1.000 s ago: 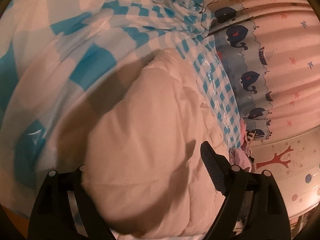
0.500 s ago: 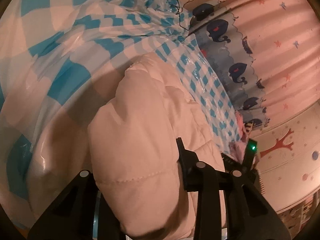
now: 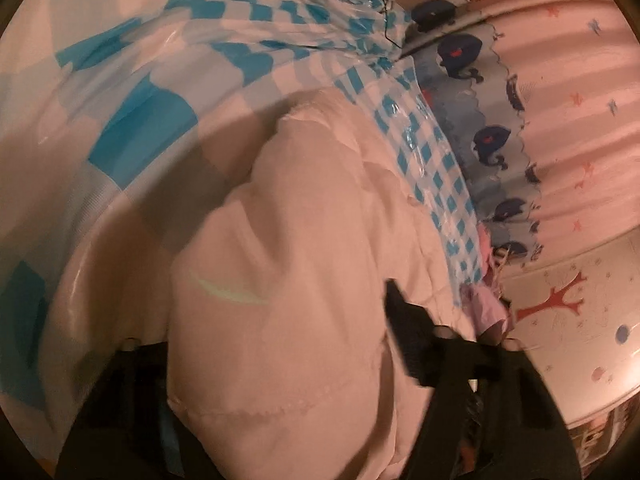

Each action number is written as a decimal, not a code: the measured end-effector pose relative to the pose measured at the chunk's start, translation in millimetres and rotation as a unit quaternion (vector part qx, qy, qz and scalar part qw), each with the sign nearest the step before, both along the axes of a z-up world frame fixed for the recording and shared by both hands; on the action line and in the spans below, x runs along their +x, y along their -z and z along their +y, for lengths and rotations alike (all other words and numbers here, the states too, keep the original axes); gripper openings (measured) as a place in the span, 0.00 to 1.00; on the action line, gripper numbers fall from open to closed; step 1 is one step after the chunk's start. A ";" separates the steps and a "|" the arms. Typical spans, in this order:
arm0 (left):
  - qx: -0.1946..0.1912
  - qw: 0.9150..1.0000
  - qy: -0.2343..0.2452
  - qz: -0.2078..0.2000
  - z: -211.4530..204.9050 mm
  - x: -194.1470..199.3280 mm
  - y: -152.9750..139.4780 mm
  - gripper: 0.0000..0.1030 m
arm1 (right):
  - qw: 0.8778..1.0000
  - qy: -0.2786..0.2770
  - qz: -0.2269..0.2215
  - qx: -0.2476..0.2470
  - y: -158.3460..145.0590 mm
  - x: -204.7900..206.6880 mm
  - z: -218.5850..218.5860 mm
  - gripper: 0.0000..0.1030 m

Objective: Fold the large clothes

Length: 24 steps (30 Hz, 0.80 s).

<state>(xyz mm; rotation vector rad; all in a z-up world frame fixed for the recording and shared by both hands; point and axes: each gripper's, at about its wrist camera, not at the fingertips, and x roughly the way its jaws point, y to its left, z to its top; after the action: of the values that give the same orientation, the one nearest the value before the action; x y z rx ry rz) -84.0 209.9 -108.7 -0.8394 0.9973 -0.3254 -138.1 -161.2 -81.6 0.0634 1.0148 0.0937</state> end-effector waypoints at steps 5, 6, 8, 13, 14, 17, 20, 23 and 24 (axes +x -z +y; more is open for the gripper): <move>0.021 0.999 0.007 -0.036 -3.5 -12.3 -17.7 0.38 | 0.999 0.012 -0.039 0.010 -33.1 -32.4 11.7 0.79; 0.025 0.999 0.007 -0.035 -3.7 -12.5 -18.9 0.39 | 0.999 0.006 -0.036 0.002 -29.2 -37.2 16.4 0.80; 0.027 0.999 0.003 -0.025 -3.2 -11.2 -17.3 0.43 | 0.999 -0.011 -0.017 -0.031 -6.6 -40.2 26.3 0.83; 0.021 1.000 -0.008 -0.019 4.1 -13.1 -15.9 0.57 | 0.999 0.002 -0.033 0.005 -29.4 -38.7 21.9 0.83; 0.019 1.000 -0.010 -0.016 4.4 -12.5 -15.0 0.61 | 0.999 -0.002 -0.052 -0.005 -40.8 -36.1 25.7 0.83; 0.016 1.000 -0.013 -0.005 4.4 -8.3 -10.1 0.62 | 0.998 -0.003 -0.062 -0.030 -56.7 -8.7 33.0 0.83; 0.012 1.000 -0.013 -0.004 4.7 -8.4 -8.8 0.63 | 0.997 0.021 -0.053 -0.043 -53.5 31.9 29.7 0.83; 0.013 1.000 -0.012 -0.006 3.5 -8.4 -8.8 0.63 | 0.997 0.052 -0.008 -0.052 -21.4 74.4 21.7 0.85; 0.016 1.000 -0.010 -0.008 2.8 -8.4 -9.1 0.63 | 0.997 0.053 0.016 -0.050 -6.0 83.0 18.3 0.93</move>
<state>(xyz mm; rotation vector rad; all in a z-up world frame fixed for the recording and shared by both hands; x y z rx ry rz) -92.4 212.7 -99.6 -0.8174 0.9761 -0.2977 -55.1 -142.8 -75.6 0.0268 1.0450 -0.0545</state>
